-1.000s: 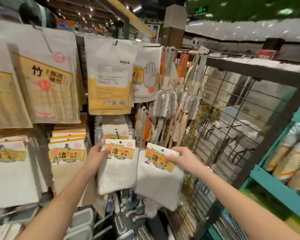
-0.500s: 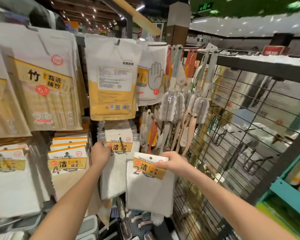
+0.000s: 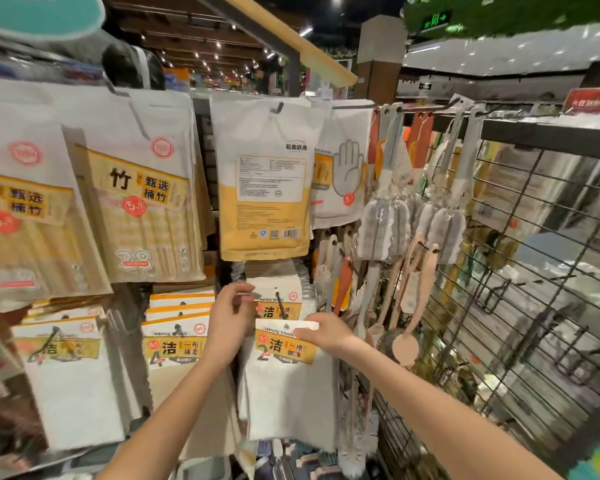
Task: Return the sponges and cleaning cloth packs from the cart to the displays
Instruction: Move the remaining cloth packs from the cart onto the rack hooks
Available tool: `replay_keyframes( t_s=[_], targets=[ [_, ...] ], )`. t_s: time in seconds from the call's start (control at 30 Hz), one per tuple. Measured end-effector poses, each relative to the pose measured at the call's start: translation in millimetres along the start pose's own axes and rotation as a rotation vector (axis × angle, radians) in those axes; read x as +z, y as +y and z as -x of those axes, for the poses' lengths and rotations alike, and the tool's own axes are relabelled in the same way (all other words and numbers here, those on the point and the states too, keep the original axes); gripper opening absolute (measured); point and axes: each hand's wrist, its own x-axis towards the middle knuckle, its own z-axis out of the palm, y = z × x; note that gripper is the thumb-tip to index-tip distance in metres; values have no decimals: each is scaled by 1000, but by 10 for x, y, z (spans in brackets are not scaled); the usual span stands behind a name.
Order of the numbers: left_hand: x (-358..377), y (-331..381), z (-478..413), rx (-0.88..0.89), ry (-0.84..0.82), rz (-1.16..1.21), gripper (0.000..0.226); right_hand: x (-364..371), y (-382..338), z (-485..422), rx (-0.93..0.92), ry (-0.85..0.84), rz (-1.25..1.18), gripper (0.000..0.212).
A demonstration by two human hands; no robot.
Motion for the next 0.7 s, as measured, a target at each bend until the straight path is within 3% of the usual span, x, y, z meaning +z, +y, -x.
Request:
replay_keyframes(
  t_s=[0.33,0.6,0.7],
  targets=[
    [-201,-81,90,-60,-82,71,20,44,96,-54,-80,76,-137,15],
    [-232,-102,49,-76,-104,125,25,84,182,-178,-76,87,-249,27],
    [-216,-111,41,-76,-114,129,24,122,89,-289,-61,143,-197,10]
  ],
)
